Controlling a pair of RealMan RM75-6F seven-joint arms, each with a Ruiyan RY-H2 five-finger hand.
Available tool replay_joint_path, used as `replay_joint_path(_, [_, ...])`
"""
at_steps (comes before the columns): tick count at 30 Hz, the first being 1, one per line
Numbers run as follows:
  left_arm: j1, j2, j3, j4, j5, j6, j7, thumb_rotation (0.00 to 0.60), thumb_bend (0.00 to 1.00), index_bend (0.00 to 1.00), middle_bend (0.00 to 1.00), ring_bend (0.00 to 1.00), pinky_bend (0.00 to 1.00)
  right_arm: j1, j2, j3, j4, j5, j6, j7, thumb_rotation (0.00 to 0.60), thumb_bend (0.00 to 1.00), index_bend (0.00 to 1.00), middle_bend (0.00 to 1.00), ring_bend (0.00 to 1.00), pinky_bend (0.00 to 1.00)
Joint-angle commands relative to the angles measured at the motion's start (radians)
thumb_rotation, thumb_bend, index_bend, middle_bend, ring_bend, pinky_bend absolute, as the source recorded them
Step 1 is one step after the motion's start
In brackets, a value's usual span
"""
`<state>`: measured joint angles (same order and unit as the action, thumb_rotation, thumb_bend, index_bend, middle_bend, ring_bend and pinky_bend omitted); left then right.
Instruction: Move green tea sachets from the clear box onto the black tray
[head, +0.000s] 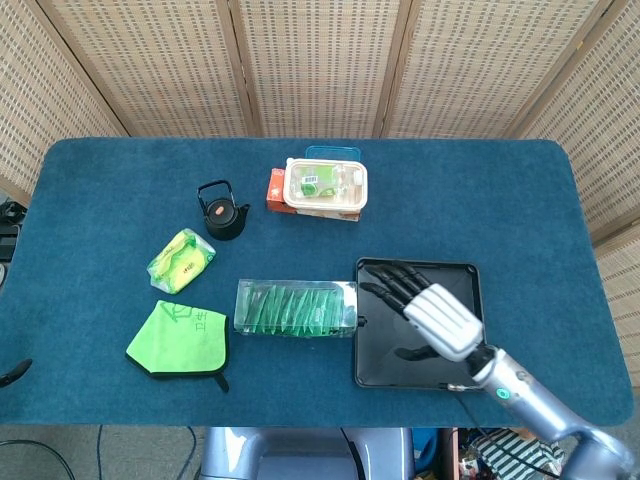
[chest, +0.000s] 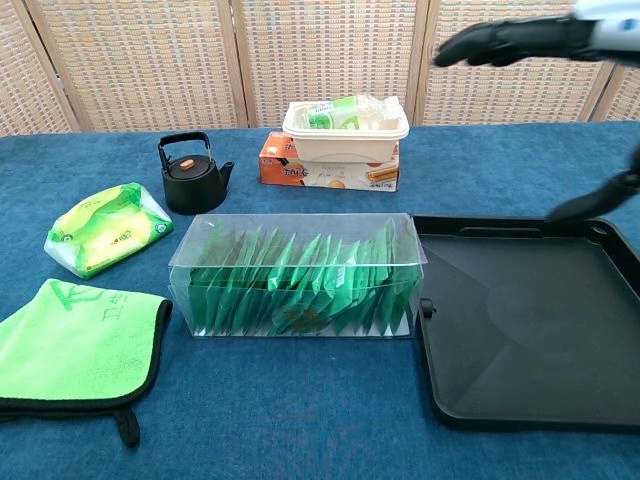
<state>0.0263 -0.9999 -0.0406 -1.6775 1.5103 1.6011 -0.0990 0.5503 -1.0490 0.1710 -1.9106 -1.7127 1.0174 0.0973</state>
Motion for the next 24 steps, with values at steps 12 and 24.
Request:
replay_joint_path(12, [-0.011,0.006,-0.001,0.004,-0.020,-0.035,-0.013,0.600,0.09,0.00,0.00,0.00,0.00,0.236,-0.287,0.073,0.030,0.494,-0.212,-0.537,0.600,0.22,0.14,0.00,0.00,0.00])
replay_joint_path(24, [-0.014,0.010,-0.003,0.004,-0.030,-0.045,-0.021,0.600,0.09,0.00,0.00,0.00,0.00,0.370,-0.393,0.069,0.030,0.786,-0.128,-0.797,0.600,0.24,0.14,0.00,0.00,0.00])
